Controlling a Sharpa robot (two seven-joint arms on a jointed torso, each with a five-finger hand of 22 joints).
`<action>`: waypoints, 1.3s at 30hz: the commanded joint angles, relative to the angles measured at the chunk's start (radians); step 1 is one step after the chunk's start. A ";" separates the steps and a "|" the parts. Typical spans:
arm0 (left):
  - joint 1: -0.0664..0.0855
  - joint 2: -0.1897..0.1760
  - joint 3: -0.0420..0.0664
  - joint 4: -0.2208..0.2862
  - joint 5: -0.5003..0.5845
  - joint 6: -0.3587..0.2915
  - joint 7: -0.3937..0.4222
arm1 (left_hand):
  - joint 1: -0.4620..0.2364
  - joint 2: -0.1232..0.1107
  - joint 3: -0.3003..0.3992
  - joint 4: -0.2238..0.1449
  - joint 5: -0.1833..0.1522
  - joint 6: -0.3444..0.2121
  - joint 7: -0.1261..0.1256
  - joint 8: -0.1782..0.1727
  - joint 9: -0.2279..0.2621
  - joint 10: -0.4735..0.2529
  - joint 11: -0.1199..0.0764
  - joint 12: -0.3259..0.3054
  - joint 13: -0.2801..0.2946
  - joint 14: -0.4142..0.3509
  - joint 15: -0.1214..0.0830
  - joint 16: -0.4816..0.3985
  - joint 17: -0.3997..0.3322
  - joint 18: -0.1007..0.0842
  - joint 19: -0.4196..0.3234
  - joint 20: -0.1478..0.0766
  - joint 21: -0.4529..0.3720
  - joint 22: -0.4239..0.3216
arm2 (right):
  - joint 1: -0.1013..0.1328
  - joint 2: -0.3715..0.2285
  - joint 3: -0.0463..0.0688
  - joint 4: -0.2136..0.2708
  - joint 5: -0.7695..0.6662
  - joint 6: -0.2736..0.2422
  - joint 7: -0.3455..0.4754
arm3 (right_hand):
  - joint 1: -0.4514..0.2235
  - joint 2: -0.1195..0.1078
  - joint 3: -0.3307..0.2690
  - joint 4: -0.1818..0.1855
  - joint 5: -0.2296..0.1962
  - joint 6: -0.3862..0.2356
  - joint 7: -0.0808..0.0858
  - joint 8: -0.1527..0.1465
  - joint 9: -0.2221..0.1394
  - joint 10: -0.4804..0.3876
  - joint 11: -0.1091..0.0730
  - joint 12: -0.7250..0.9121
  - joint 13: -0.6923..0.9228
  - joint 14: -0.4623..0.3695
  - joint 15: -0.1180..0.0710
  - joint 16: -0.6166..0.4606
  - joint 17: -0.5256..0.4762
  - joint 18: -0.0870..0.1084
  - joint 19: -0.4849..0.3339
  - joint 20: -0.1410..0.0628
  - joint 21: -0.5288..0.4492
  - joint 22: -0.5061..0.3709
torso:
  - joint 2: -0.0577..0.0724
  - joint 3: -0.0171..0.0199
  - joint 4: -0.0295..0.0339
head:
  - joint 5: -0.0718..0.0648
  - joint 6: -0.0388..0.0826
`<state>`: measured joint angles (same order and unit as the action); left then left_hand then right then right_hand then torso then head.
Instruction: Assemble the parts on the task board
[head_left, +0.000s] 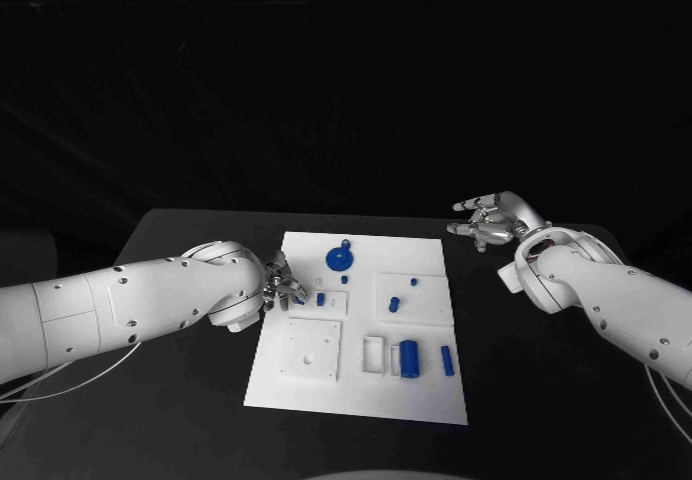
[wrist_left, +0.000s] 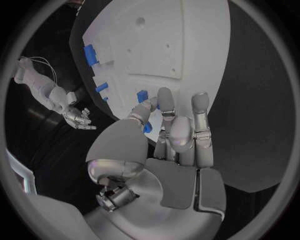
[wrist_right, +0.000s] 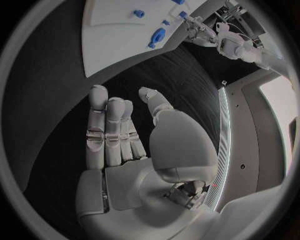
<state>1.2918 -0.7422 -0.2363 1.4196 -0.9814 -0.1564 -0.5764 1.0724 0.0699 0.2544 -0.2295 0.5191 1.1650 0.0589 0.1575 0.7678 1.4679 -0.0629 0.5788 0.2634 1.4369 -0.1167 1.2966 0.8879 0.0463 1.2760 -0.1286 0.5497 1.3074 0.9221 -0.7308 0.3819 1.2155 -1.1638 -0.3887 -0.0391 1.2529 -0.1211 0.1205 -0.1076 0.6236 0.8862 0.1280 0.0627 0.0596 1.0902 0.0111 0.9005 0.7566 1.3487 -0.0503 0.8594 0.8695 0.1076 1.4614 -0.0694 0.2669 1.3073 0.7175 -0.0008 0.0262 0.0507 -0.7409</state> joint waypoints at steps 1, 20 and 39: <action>-0.009 0.004 -0.006 0.005 -0.012 0.045 -0.012 | 0.006 -0.001 0.007 -0.013 0.004 0.086 -0.080 0.004 0.043 0.048 -0.009 0.003 -0.001 0.007 -0.001 0.003 0.001 0.005 0.002 0.007 0.006 0.019 | -0.001 0.000 0.001 0.001 0.000 0.013 0.005 | -0.012 0.002 0.005 0.000 0.004 -0.002 0.003 -0.004 0.001 0.001 0.003 -0.004 -0.001 0.003 -0.004 -0.004 -0.001 0.013 0.032 -0.003 0.000 0.026 | 0.000 -0.0001 0.0002 | 0.000 -0.001; -0.012 0.026 -0.006 -0.010 -0.023 0.055 -0.008 | 0.009 -0.011 -0.001 0.007 -0.007 0.091 -0.081 0.000 0.038 0.048 -0.008 0.008 -0.018 0.007 -0.002 0.001 -0.003 0.005 0.001 0.007 0.006 0.018 | -0.002 0.000 0.001 0.000 0.000 0.013 0.006 | -0.012 0.002 0.005 0.000 0.004 -0.002 0.003 -0.004 0.001 0.001 0.003 -0.004 -0.001 0.003 -0.004 -0.004 -0.001 0.013 0.032 -0.003 0.000 0.026 | 0.000 0.0002 -0.0008 | -0.004 -0.003; -0.017 0.033 -0.005 -0.015 -0.045 0.075 -0.011 | 0.016 -0.026 -0.006 0.025 -0.012 0.106 -0.084 -0.016 0.028 0.048 -0.009 0.013 -0.030 0.006 -0.002 0.002 -0.001 0.005 0.001 0.008 0.006 0.018 | -0.005 0.002 0.001 -0.002 0.000 0.014 0.006 | -0.012 0.002 0.004 0.001 0.005 -0.003 0.003 -0.004 0.001 0.000 0.003 -0.005 -0.002 0.002 -0.004 -0.006 -0.001 0.013 0.032 -0.003 -0.006 0.025 | 0.000 0.0001 0.0006 | -0.009 -0.008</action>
<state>1.2891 -0.7159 -0.2334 1.3992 -1.0314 -0.1327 -0.5891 1.0801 0.0432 0.2463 -0.2098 0.5140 1.1728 0.0663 0.1449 0.7987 1.4777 -0.0532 0.5864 0.2344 1.4436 -0.1141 1.2965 0.8866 0.0460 1.2760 -0.1286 0.5535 1.3078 0.9178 -0.7295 0.3819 1.2134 -1.1637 -0.3859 -0.0388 1.2489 -0.1171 0.1205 -0.1076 0.6235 0.8862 0.1279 0.0627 0.0596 1.0902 0.0111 0.9005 0.7558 1.3487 -0.0503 0.8595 0.8696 0.1077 1.4613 -0.0695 0.2669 1.3074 0.7177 -0.0002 0.0265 0.0414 -0.7483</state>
